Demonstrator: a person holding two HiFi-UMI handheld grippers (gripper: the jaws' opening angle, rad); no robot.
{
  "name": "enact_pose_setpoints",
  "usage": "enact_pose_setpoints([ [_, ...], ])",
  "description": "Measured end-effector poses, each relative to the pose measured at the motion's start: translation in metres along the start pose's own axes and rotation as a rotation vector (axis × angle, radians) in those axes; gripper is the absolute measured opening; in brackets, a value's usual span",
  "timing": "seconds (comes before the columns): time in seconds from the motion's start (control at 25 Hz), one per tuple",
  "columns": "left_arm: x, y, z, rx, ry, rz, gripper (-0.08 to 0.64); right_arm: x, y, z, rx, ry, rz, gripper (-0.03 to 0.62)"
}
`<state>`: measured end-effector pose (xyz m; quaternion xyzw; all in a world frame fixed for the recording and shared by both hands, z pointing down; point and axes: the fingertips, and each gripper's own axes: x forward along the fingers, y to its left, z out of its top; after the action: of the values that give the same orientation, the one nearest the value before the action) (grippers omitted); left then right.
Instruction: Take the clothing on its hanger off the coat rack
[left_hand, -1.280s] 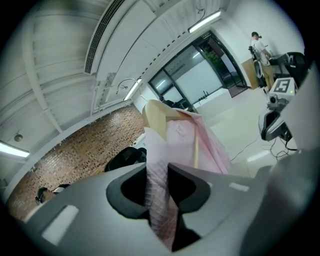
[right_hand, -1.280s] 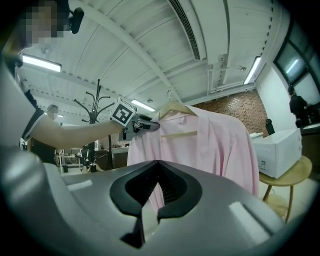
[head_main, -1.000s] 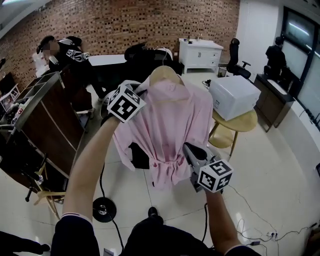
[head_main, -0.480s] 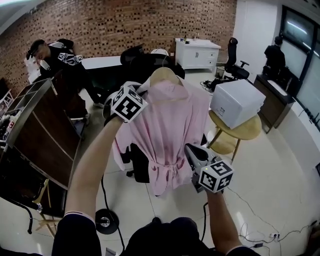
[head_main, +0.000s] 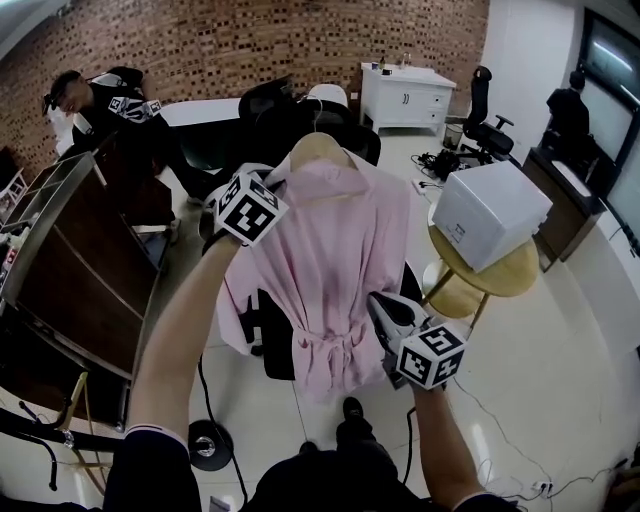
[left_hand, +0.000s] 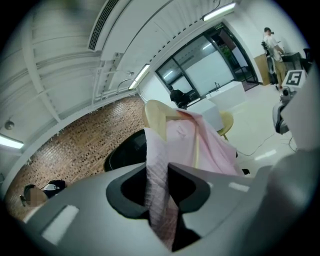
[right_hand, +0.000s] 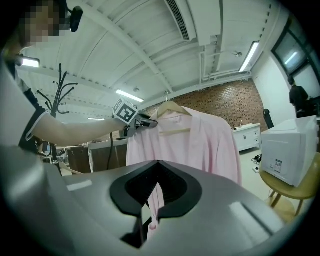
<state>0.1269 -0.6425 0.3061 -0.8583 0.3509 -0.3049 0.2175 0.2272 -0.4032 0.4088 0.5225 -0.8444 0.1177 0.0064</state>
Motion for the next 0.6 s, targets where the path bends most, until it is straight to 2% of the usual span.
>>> enact_pose_setpoints([
  [0.28,0.068,0.003,-0.036,-0.054,0.078,-0.007,0.098,0.04,-0.055,-0.009,0.044,0.052,0.025,0.002],
  [0.6,0.128,-0.019,-0.077,-0.121,0.145,-0.041,0.098,0.06,-0.095,-0.035,0.088,0.116,0.028,0.002],
])
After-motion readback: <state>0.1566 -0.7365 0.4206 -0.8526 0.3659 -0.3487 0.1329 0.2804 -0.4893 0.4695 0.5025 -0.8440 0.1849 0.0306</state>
